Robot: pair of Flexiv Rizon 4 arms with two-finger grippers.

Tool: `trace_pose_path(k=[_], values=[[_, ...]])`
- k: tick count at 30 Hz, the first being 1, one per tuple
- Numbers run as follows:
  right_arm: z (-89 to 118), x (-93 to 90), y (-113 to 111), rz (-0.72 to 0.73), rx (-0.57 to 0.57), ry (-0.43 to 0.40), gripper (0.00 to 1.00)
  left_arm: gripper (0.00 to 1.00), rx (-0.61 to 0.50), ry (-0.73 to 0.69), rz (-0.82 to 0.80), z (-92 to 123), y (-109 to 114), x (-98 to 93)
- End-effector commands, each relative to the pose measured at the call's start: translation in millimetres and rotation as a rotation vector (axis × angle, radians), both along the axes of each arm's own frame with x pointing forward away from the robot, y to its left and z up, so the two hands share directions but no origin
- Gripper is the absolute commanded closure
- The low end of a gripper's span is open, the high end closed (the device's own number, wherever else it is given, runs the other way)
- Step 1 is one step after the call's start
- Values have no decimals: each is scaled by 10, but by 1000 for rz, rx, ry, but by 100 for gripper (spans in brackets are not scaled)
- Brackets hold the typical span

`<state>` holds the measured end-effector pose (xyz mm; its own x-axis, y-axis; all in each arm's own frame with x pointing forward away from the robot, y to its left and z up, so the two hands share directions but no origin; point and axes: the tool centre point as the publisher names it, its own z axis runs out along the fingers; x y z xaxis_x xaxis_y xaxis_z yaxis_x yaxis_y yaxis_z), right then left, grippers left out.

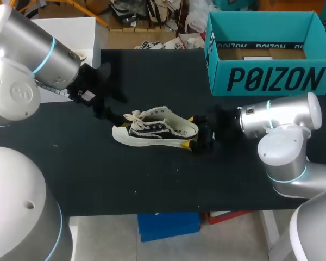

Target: Take the shoe out of the shoebox, open the shoe tongue, remove and reinsert the insole, then place the shoe into the shoebox

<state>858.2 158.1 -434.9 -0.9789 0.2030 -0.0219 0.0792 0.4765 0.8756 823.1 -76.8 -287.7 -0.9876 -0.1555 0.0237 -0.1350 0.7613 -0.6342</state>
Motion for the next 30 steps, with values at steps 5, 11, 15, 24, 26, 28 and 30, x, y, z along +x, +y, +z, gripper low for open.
trace_pose_path(k=[5, 11, 15, 24, 26, 28, 30], values=[[-18, 13, 19, -2, -1, 0, 100, 0, 359, 279, 582, -176, -319, 308], [-18, 13, 19, -2, -1, 0, 100, 0, 349, 622, 828, -253, -376, 327], [-18, 13, 19, -2, -1, 0, 100, 0, 324, 660, 825, -238, -396, 298], [-18, 13, 19, -2, -1, 0, 100, 0, 324, 660, 825, -238, -396, 298], [-18, 13, 19, -2, -1, 0, 100, 0, 324, 660, 825, -238, -396, 298], [-18, 13, 19, -2, -1, 0, 100, 0, 368, 613, 916, -243, -453, 305], [-18, 13, 19, -2, -1, 0, 100, 0, 420, 574, 1055, -234, -579, 317]])
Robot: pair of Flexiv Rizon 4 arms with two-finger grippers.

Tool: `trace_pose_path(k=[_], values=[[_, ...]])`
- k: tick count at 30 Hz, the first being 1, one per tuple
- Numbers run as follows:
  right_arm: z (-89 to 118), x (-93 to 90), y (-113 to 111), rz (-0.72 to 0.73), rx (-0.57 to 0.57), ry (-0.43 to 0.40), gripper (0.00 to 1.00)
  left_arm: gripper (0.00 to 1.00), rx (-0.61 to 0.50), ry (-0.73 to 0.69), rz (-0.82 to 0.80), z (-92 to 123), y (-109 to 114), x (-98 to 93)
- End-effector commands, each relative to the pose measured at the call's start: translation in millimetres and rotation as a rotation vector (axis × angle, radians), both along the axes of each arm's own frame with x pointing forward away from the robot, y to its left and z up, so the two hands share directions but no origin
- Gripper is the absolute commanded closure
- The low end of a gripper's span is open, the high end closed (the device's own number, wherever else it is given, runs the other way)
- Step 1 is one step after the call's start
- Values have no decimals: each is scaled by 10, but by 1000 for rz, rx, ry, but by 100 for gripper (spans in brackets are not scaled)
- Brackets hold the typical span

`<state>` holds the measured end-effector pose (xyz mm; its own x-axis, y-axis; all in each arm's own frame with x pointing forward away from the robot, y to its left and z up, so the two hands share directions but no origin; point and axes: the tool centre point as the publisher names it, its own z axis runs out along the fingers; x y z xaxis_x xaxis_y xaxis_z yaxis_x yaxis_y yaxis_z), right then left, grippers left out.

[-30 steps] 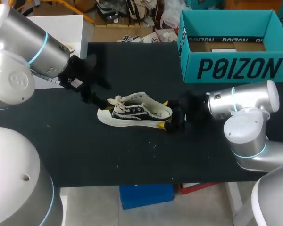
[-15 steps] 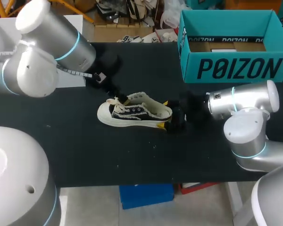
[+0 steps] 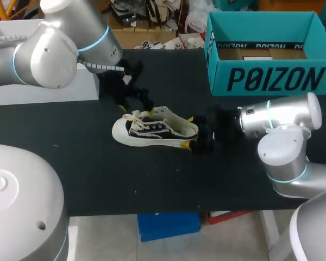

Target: Take the shoe out of the shoebox, open the shoe tongue, remove and reinsert the insole, then place the shoe into the shoebox

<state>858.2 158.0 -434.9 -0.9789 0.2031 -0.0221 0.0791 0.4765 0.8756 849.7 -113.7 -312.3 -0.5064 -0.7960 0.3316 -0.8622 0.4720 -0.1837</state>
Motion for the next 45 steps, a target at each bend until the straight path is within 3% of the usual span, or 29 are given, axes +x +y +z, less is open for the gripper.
trace_pose_path(k=[1, 8, 17, 35, 45], values=[[-19, 13, 19, -2, -1, 1, 100, 0, 269, 82, 310, 22, -261, 65], [-19, 13, 19, -2, -1, 1, 100, 0, 534, 22, 425, 66, -482, 68], [-19, 13, 19, -2, -1, 1, 100, 0, 693, 23, 475, -34, -495, 98], [-19, 13, 19, -2, -1, 1, 100, 0, 802, 23, 353, -328, -613, 189], [-19, 13, 19, -2, -1, 1, 100, 0, 823, 16, 391, -407, -553, 145]])
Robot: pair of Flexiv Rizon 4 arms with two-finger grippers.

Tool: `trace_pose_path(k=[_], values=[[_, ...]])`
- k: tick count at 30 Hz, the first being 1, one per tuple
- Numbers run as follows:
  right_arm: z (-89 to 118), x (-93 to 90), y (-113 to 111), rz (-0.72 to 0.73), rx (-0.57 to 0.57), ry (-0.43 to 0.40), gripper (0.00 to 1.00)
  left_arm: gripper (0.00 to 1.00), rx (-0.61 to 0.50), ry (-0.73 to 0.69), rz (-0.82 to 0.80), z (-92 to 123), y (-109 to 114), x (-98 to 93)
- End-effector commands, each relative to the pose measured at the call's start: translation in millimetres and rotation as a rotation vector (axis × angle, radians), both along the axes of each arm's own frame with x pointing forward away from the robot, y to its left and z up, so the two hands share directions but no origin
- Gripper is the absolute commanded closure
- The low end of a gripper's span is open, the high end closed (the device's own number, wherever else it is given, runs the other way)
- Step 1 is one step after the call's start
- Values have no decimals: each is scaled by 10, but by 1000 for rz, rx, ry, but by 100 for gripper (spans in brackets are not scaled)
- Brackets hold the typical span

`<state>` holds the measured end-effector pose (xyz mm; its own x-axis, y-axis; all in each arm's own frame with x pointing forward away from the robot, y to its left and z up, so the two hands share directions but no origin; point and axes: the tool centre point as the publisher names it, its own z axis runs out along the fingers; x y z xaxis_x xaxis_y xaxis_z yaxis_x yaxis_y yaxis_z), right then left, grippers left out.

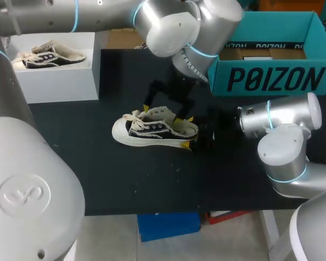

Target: Take the shoe out of the shoebox, open the shoe tongue, remove and reinsert the insole, then place the shoe into the shoebox

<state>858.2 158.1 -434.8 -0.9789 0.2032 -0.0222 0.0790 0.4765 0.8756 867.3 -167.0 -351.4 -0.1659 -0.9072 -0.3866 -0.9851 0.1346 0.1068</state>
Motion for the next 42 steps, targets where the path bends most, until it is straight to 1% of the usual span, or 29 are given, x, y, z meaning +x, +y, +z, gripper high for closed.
trace_pose_path(k=[1, 6, 10, 13, 15, 16, 21, 24, 27, 28, 29, 30, 31, 36, 42], values=[[-20, 14, 18, -2, -1, 1, 100, 0, 26, -16, 14, -17, -12, -43], [-20, 14, 18, -2, -1, 1, 100, 0, 25, -22, 33, -56, 16, -123], [-20, 14, 18, -2, -1, 1, 100, 0, 58, -23, 30, -114, 27, -189], [-20, 14, 18, -2, -1, 1, 100, 0, 79, -24, 39, -165, 61, -198], [-20, 14, 18, -2, -1, 1, 100, 9, 86, -24, 45, -192, 86, -189], [-20, 14, 18, -2, -1, 1, 100, 15, 87, -26, 50, -198, 94, -180], [-20, 14, 18, -2, -1, 1, 100, 33, 82, -39, 66, -178, 104, -118], [-20, 14, 18, -2, -1, 1, 100, 50, 79, -45, 65, -161, 95, -90], [-20, 14, 18, -2, -1, 1, 100, 57, 80, -53, 63, -152, 92, -74], [-20, 14, 18, -2, -1, 1, 100, 66, 81, -55, 62, -151, 93, -71], [-20, 14, 18, -2, -1, 1, 100, 78, 85, -59, 59, -149, 94, -70], [-20, 14, 18, -2, -1, 1, 100, 97, 86, -60, 58, -149, 94, -69], [-20, 14, 18, -2, -1, 1, 100, 100, 86, -60, 58, -150, 96, -69], [-20, 14, 18, -2, -1, 1, 100, 100, 87, -59, 50, -155, 115, -87], [-20, 14, 18, -2, -1, 1, 100, 100, 57, -74, 49, -78, 128, -89]])
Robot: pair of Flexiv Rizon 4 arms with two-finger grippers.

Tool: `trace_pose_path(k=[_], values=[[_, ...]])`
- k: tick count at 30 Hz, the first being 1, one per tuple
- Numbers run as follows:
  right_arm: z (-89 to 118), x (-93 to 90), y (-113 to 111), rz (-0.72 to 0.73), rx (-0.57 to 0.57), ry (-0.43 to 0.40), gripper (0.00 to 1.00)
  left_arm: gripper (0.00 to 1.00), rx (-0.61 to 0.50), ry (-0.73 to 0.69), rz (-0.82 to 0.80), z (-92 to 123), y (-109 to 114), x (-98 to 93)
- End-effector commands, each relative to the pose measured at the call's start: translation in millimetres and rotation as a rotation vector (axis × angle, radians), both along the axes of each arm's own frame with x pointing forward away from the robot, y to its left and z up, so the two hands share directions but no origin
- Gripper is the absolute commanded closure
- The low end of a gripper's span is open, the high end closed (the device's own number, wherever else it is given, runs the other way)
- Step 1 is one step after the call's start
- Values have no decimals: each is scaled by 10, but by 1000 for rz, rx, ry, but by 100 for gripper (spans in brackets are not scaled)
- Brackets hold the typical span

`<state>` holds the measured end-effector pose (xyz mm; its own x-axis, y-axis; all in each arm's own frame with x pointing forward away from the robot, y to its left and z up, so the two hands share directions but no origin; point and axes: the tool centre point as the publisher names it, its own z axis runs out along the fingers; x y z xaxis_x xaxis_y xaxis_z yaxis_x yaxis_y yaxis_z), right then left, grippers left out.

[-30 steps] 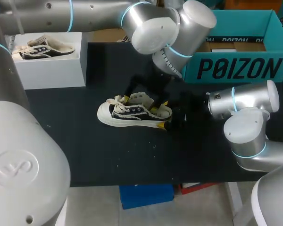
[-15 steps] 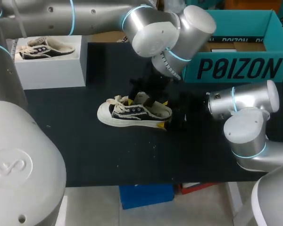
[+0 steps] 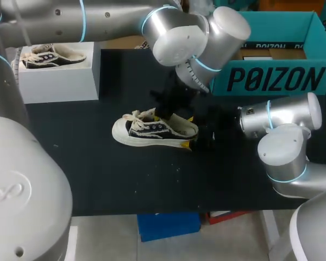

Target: Take the shoe out of the shoebox, open the shoe tongue, remove and reinsert the insole, then place the shoe into the shoebox

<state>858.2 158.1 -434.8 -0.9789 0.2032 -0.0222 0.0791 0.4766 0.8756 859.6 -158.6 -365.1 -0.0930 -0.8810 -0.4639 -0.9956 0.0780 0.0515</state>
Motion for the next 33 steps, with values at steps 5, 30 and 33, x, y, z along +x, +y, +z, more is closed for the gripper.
trace_pose_path(k=[5, 30, 33], values=[[-19, 14, 19, -2, -1, 1, 100, 100, -41, -47, -5, 161, 42, 17], [-19, 14, 19, -2, -1, 1, 100, 100, -185, -197, 85, 450, 344, 7], [-19, 14, 19, -2, -1, 1, 100, 100, -190, -209, 106, 450, 409, -2]])
